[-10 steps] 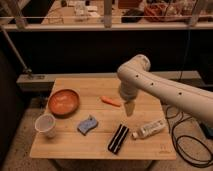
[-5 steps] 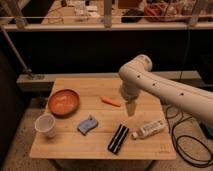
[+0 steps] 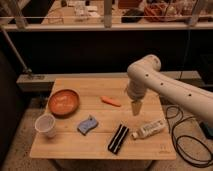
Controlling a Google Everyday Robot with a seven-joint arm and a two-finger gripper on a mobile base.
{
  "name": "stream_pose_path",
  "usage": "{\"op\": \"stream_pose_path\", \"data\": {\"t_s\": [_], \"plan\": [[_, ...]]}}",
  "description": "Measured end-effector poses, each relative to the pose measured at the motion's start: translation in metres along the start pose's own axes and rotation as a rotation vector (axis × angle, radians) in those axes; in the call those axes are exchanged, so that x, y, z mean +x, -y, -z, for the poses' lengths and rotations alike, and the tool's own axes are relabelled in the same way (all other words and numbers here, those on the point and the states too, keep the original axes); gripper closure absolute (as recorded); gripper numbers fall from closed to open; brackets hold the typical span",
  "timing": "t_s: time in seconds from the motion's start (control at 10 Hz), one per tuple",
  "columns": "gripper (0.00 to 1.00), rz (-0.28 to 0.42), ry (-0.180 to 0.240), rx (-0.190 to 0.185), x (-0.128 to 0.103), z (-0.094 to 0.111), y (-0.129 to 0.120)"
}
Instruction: Move the arm in a circular motion
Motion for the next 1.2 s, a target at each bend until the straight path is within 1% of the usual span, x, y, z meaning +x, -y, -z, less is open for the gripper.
{"op": "stream_pose_path", "data": {"t_s": [0.1,0.2,0.3,0.4,0.6,0.8,0.9,1.1,1.2], "plan": [[0.2,-0.032,0.017,0.005,0.016,0.002,-0.005],[0.2,-0.05,0.027,0.005,0.024,0.003,-0.012],[0.2,-0.05,0.033,0.001,0.025,0.004,-0.018],[0.2,-0.038,0.028,-0.005,0.022,0.004,-0.024],[0.2,0.003,0.002,-0.027,-0.004,0.008,-0.042],[0.2,0.049,-0.009,-0.05,-0.033,0.013,-0.057],[0.2,0.072,-0.005,-0.066,-0.047,0.015,-0.063],[0.2,0.116,0.025,-0.089,-0.075,0.016,-0.068],[0.2,0.139,0.041,-0.09,-0.086,0.016,-0.068]]}}
